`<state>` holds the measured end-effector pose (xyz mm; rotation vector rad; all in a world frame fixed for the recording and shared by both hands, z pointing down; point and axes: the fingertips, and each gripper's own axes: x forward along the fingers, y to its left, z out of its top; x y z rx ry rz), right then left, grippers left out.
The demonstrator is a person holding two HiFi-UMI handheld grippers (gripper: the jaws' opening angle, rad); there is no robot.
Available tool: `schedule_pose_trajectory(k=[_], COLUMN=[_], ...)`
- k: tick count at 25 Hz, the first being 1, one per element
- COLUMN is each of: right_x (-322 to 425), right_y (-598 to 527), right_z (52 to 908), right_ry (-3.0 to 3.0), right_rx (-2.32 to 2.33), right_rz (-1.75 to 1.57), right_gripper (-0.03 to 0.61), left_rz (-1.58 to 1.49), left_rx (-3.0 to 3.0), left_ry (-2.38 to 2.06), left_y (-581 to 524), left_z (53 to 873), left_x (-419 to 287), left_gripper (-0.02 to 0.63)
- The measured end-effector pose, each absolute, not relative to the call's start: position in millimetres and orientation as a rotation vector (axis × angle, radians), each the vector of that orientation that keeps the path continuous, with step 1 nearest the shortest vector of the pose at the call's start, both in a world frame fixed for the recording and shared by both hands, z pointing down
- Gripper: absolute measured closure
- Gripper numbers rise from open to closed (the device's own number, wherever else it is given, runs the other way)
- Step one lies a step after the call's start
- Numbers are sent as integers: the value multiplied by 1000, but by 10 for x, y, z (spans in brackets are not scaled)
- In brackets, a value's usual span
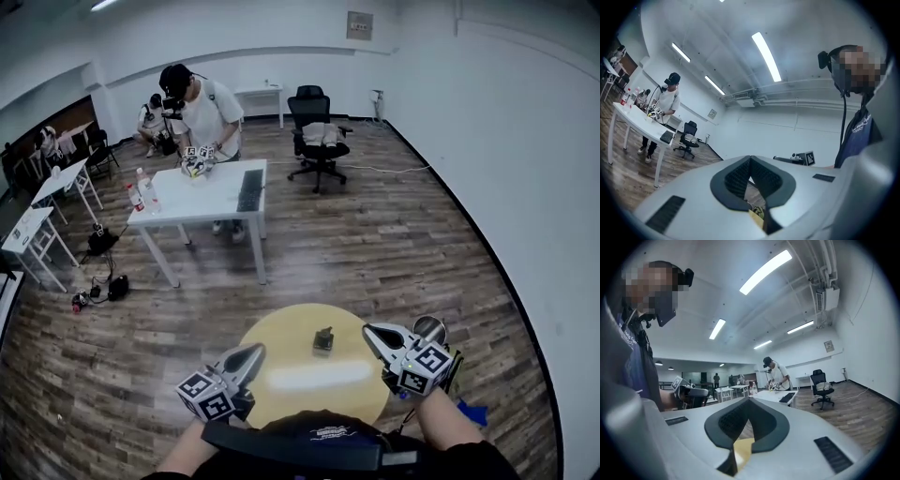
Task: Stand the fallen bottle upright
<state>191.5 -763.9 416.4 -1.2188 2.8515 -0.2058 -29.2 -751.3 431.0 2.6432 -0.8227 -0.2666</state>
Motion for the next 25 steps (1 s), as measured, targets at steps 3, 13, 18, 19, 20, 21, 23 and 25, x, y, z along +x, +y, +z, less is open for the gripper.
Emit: schedule_pose_trajectory(k=[3,13,18,19,20,21,23,25], right_x=[1755,1641,1647,1641,1633,1626,1622,1624], right_y=[-7501,-7313,-7273,-7278,-7284,-7289,-7297,-7304], right_z=[4276,4292,4289,4294,4300,4306,4312,4315], right_ry=[2868,2899,2900,2900,2899,2899,2897,2896], right_rx=[-1181,-1145,-1140,-1139,-1138,-1137,-1136,-1134], right_rz=[-291,-290,-291,-292,-292,-292,-287,-281], right_gripper=[575,575,575,575,575,575,575,575], left_rz=[-246,-234,-271,-270,-262,-253,-248,-249], left_rx=[2648,2663,2677,2678,2670,2661,2654,2654], left_ry=[-830,-817,-798,-798,-801,-805,-809,-811], left_y=[-7419,-7236,-7209,-7215,-7214,-7212,-7213,-7219], left_z=[4336,4310,4309,4313,4300,4286,4281,4286], left_x=[-332,-358,-356,-362,-362,-361,-360,-356], left_gripper=[583,584,583,583,583,583,583,584])
